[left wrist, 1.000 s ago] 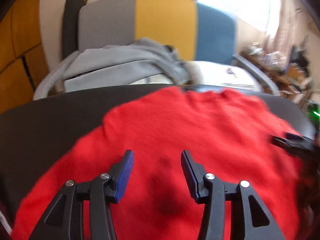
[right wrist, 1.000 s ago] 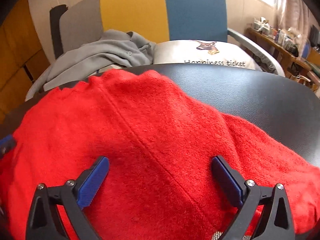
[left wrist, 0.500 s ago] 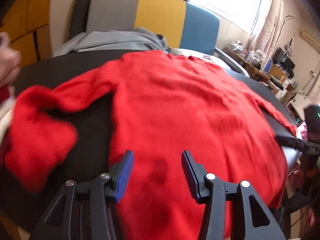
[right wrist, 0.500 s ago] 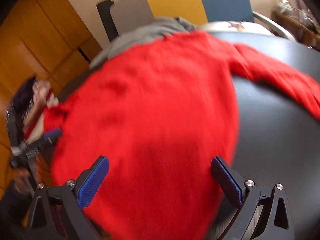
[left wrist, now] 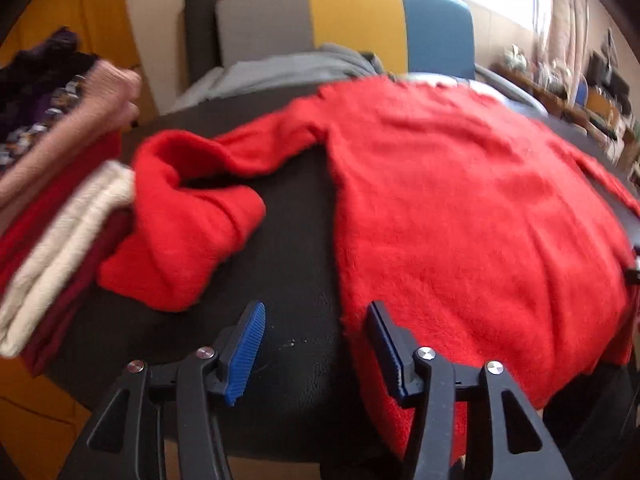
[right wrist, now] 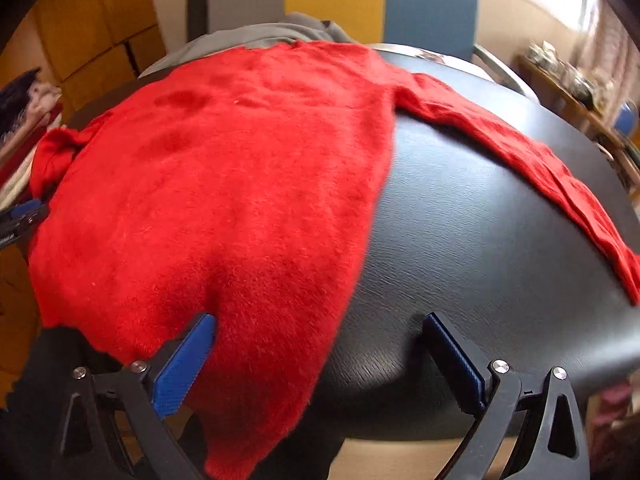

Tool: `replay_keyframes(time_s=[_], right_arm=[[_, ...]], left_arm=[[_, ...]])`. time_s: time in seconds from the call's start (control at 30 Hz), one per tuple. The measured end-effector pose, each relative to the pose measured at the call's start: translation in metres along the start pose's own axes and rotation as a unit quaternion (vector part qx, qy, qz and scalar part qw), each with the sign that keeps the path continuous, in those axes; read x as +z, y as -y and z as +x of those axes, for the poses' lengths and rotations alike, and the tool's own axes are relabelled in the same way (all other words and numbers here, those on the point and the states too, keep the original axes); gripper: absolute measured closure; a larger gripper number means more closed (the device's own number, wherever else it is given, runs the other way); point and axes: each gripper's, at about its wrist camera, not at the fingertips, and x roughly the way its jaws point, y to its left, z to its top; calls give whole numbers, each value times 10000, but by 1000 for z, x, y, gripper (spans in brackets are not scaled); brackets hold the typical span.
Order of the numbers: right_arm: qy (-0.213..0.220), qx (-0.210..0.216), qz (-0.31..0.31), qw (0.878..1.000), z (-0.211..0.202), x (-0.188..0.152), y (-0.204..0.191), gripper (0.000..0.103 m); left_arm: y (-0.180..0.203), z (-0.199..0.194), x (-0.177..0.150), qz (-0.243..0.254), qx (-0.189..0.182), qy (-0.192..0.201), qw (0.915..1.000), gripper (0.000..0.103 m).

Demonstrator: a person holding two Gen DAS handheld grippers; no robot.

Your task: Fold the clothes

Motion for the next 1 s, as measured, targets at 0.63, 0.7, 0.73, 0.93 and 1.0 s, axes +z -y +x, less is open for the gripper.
replay_keyframes(time_s=[0.63,0.7,0.73,0.93,1.0], right_arm=[[331,657,-906,9932,28,8,-36,0],[408,709,-859,9929,28,7,-35,0],[451,724,-807,9931,27,6,-35,0],[641,1093,76,9919,9,17,-8,8],[887,1114,720,9872,-8,20,22,8]], left_arm=[[37,29,-1,568,-493,-384,9964,48],[39,29,9,417,-553,-477,9965,49],[43,25,17,373,-672,-373,9963,50],[98,34,69,957,-1167,288,9881,50],[118,52,81,1064,-1403,235,9841,50]])
